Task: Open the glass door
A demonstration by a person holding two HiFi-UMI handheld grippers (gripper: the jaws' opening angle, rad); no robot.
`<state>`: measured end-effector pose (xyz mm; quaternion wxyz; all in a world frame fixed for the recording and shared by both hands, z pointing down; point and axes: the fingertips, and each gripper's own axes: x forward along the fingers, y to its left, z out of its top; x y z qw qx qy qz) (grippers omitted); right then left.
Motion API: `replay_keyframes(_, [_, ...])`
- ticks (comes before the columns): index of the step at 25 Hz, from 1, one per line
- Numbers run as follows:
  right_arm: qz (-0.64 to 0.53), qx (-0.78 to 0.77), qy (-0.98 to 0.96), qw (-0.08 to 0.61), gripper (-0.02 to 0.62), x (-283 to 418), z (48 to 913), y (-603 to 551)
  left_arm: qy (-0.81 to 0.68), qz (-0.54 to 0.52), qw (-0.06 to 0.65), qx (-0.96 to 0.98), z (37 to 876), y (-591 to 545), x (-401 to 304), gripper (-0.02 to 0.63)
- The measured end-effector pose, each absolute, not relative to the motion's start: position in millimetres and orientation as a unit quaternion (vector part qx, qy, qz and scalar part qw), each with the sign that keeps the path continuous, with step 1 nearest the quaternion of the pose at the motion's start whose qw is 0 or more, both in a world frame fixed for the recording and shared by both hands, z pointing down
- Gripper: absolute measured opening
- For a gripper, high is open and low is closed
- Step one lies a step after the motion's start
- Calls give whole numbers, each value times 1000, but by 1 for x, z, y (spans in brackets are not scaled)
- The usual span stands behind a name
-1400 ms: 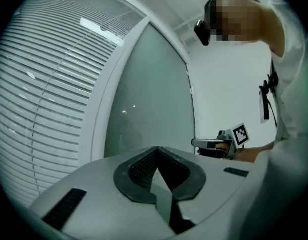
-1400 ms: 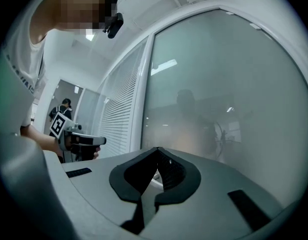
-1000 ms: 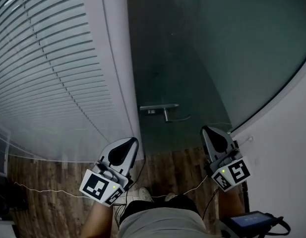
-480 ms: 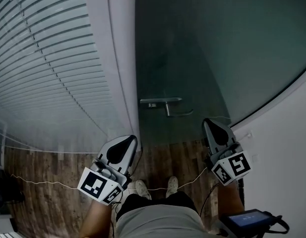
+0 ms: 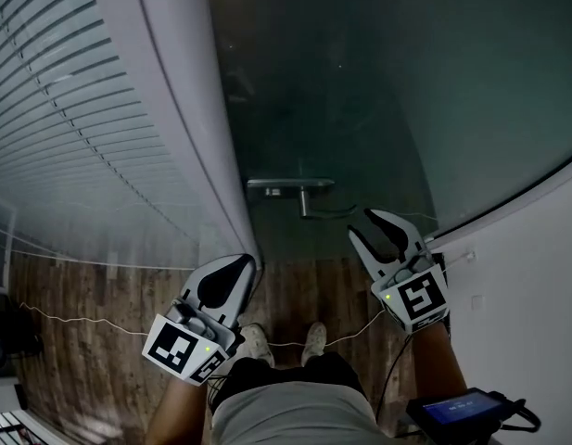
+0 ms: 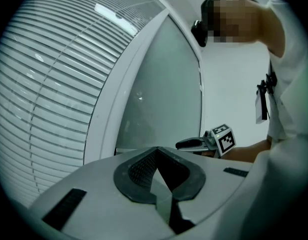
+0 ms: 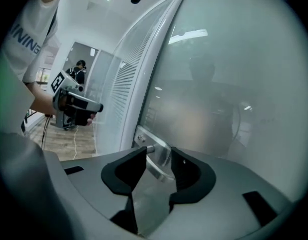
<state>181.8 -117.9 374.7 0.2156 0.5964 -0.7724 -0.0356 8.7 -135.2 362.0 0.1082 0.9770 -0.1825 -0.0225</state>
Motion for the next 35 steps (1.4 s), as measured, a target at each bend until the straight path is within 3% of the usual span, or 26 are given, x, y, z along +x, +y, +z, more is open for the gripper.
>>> replay_keyframes(6, [-30, 559, -781, 276, 298, 187, 400, -144, -199, -19, 115, 973, 360, -149, 12, 2])
replay_keyframes(9, [-50, 531, -774, 341, 314, 189, 414, -149, -205, -19, 118, 971, 358, -153, 11, 0])
replay_keyframes(14, [-106, 509, -743, 422, 308, 186, 428, -155, -214, -18, 127, 968, 365, -156, 7, 2])
replay_keyframes(16, [-109, 513, -738, 423, 264, 186, 427, -156, -215, -16, 129, 968, 366, -157, 6, 1])
replay_keyframes(18, [-106, 526, -735, 416, 172, 189, 425, -157, -214, -14, 129, 968, 368, -157, 6, 1])
replay_keyframes(22, [-87, 528, -742, 403, 138, 189, 427, -155, -212, -12, 129, 969, 368, -155, 7, 0])
replay_keyframes(35, [-17, 550, -780, 296, 121, 188, 433, -160, -195, -1, 110, 975, 364, -144, 29, 0])
